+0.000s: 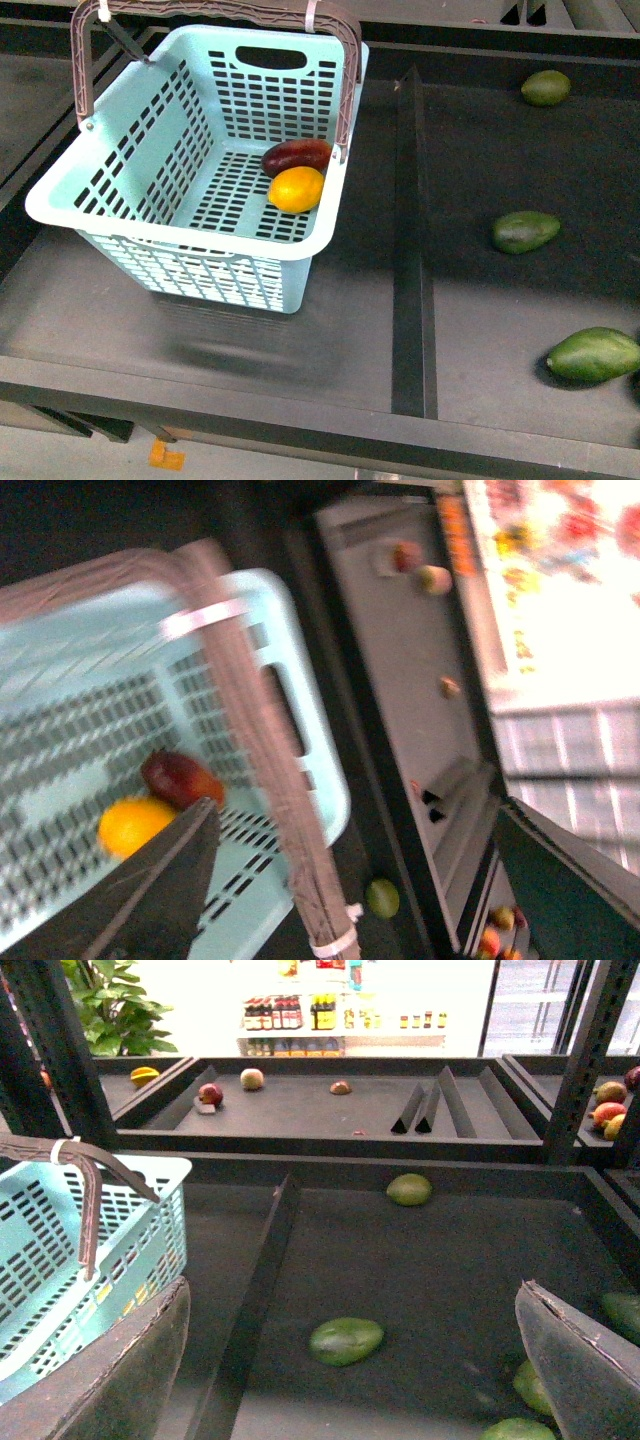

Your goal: Pick lemon and mango into basket

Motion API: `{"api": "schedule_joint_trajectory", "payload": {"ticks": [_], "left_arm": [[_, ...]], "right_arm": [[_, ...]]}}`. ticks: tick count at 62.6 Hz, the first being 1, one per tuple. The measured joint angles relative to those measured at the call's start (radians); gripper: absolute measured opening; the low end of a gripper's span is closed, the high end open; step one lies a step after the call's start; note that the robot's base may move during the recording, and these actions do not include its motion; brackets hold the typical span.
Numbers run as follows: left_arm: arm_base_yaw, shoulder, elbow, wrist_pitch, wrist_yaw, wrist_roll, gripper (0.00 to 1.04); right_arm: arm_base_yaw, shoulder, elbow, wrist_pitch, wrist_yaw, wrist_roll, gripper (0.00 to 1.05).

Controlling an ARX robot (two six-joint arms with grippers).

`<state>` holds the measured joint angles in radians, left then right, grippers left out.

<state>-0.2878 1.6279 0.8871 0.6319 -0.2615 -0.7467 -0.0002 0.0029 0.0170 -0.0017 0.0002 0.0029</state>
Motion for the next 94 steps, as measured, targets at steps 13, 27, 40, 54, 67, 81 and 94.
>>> {"api": "schedule_joint_trajectory", "payload": {"ticks": [13,27,40,54,67,81,94], "left_arm": [[0.103,-0.21,-0.4,0.293,0.077,0.667,0.18],[0.172,-0.422,-0.629,0.309,0.15,0.728,0.04],[0.255,-0.636,-0.762,0.224,0.252,0.734,0.04],[0.283,-0.754,-0.853,0.188,0.26,0.735,0.04],[0.284,-0.963,-0.872,0.01,0.261,0.736,0.04],[0.284,-1.162,-0.872,-0.17,0.261,0.736,0.04],[0.284,-1.279,-0.872,-0.282,0.261,0.736,0.04]], "right_arm": [[0.0,0.0,0.0,0.0,0.0,0.0,0.96],[0.0,0.0,0.0,0.0,0.0,0.0,0.96],[0.0,0.0,0.0,0.0,0.0,0.0,0.96],[0.0,0.0,0.0,0.0,0.0,0.0,0.96],[0.0,0.0,0.0,0.0,0.0,0.0,0.96],[0.0,0.0,0.0,0.0,0.0,0.0,0.96],[0.0,0.0,0.0,0.0,0.0,0.0,0.96]]}}
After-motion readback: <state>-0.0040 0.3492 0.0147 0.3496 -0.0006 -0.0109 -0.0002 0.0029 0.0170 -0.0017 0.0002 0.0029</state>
